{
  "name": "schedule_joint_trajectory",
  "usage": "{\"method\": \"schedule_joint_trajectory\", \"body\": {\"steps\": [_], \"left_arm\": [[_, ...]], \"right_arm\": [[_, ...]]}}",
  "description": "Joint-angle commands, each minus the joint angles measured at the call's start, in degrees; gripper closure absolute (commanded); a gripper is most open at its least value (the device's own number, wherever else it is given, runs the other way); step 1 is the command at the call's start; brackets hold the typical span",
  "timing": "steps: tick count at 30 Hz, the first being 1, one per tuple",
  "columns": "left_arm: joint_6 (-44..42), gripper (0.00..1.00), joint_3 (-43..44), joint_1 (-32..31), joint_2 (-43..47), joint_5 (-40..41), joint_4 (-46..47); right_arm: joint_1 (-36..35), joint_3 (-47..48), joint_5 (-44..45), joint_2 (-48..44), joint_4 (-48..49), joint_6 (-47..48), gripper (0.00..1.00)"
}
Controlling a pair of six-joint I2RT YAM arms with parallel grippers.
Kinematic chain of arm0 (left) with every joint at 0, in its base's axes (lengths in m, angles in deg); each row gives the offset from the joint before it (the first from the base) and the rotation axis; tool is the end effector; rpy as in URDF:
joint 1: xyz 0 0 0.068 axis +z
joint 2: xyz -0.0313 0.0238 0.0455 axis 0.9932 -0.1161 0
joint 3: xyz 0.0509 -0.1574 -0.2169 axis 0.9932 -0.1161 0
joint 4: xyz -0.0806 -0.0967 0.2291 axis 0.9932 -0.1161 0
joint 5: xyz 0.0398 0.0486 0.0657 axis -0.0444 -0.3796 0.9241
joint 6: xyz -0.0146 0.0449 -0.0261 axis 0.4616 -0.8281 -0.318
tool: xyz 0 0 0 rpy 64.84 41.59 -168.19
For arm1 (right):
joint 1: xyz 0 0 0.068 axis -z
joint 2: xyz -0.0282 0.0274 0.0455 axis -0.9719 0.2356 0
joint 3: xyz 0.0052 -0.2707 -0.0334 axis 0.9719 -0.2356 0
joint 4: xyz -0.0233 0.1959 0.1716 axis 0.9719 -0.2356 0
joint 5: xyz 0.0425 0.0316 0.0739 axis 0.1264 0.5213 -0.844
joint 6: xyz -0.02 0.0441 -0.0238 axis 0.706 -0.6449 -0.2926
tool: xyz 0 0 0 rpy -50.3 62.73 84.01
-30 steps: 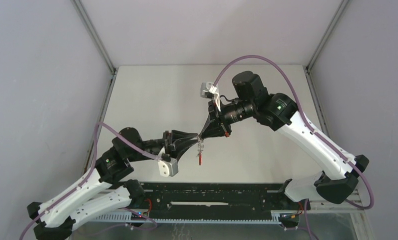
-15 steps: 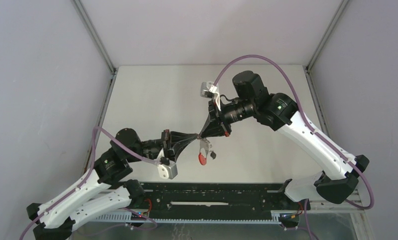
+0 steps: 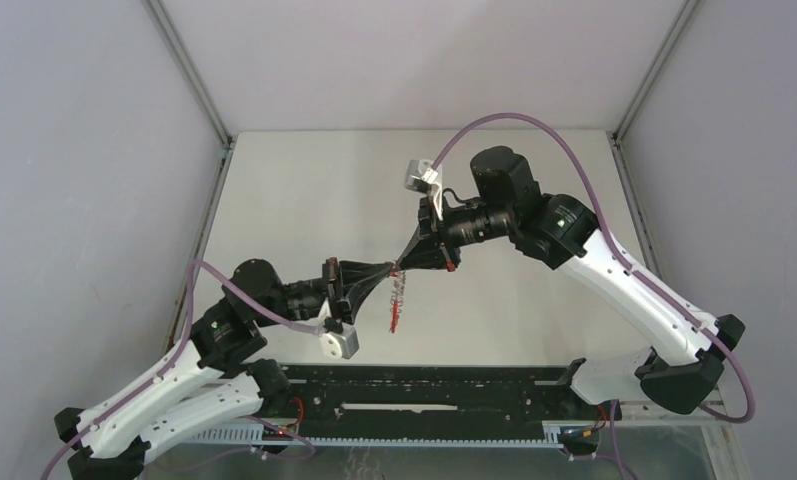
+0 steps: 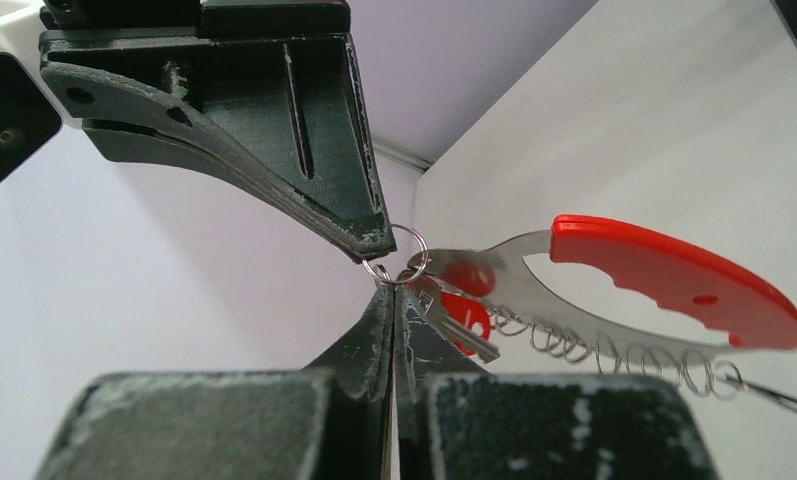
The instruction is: Put the keys on the keyring
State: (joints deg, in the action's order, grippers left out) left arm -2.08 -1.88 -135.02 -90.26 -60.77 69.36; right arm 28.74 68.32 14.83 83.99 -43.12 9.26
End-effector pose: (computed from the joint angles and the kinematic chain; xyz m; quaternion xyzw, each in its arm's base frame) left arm 0.0755 -0.1218 0.3611 0.6644 0.2471 -0.1125 0.6963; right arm 0.1668 0.2183 0.4411 -0.5095 0.6365 0.4697 0.3388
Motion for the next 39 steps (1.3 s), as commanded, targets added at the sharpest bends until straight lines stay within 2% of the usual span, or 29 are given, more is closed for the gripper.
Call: {"method": "schedule_joint_trajectory", "body": {"steps": [1, 16, 20, 21, 23, 26, 28, 33, 36, 39], "left_arm": [[-1.2, 1.00, -0.8, -0.3, 0.2, -0.9, 0.6], [-4.4, 0.99, -1.2, -1.9, 0.3, -0.3, -2.7], [-4.6, 0.99, -0.6, -2.1, 0.1, 1.2, -2.4], [-3.8, 0.91, -0.4, -2.1, 0.2, 2.1, -1.6], [0.8, 0.67, -0.5, -2.1, 0.5, 4.9, 2.5], [13.6, 0.42, 0.0, -2.1, 0.7, 10.0, 8.3], [20.0, 0.35, 0.9, -2.0, 0.6, 10.3, 8.2], [31.6, 0.31, 2.2, -1.9, 0.1, 7.3, 6.8], [33.0, 0.34, 3.6, -1.0, -0.5, 1.2, 2.0], [33.4, 0.39, 3.7, -0.6, -0.6, 0.6, 1.4]], "right_arm": [[0.7, -0.8, 1.8, -3.3, 7.1, -1.9, 1.00], [1.0, -7.3, 4.7, -7.0, 17.7, -5.9, 1.00], [1.0, -7.5, 3.1, -7.0, 17.5, -5.7, 1.00], [1.1, -7.5, 2.4, -7.0, 17.1, -5.6, 1.00], [1.3, -7.9, 1.1, -7.2, 16.6, -5.6, 1.00], [1.7, -8.9, -1.5, -7.6, 17.4, -6.0, 1.00], [1.8, -9.2, -3.5, -7.5, 18.2, -6.5, 1.00], [1.9, -9.2, -8.8, -6.9, 20.4, -7.7, 1.00], [2.1, -9.5, -10.9, -7.3, 21.4, -8.2, 1.00], [2.4, -9.7, -12.8, -7.5, 21.3, -8.2, 1.00]]}}
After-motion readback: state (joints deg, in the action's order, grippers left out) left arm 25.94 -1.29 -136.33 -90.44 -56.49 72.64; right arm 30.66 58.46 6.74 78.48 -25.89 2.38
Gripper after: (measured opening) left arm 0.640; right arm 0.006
